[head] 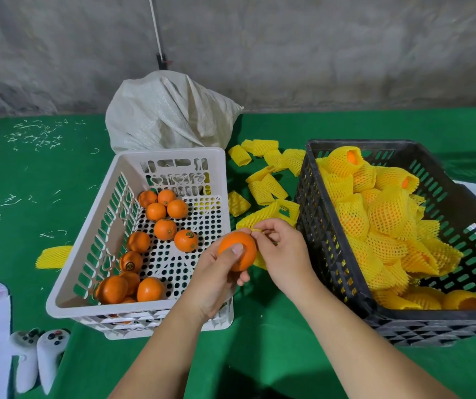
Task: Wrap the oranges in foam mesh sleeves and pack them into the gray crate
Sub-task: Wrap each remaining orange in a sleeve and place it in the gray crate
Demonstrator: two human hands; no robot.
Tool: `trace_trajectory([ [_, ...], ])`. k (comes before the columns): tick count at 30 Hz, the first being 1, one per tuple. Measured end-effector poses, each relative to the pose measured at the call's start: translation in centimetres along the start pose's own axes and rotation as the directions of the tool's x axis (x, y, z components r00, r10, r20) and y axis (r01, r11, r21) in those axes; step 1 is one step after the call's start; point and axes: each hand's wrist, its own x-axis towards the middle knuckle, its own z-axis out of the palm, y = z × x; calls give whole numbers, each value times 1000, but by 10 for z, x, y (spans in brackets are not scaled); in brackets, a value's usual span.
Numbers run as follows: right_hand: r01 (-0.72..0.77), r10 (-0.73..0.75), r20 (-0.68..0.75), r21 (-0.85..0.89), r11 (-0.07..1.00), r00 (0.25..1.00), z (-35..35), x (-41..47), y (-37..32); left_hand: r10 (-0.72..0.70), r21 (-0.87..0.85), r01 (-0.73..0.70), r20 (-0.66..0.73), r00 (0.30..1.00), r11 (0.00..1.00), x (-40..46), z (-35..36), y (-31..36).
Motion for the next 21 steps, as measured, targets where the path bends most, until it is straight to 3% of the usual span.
trace_trajectory([
  [6,100,-102,32,55,993,994,-4,-13,-12,96,33,-92,-176,980,995,1,9,-1],
  [9,175,-181,63,81,981,982,2,-25,-21,103,14,-102,-154,983,995,0,8,-1],
  [13,198,-200,91,26,980,976,8,-29,-24,69,-208,-79,-55,996,975,4,3,0],
  [16,147,-146,88,-5,989,985,-1,-18,-21,78,-68,-79,-19,997,995,6,2,1],
  [19,189,-179,77,-153,970,981,-13,-10,-22,139,71,-132,-98,985,989,4,6,-1],
  [21,209,-201,73,-146,967,977,-18,-11,-23,201,165,-176,-149,968,970,3,10,-2],
])
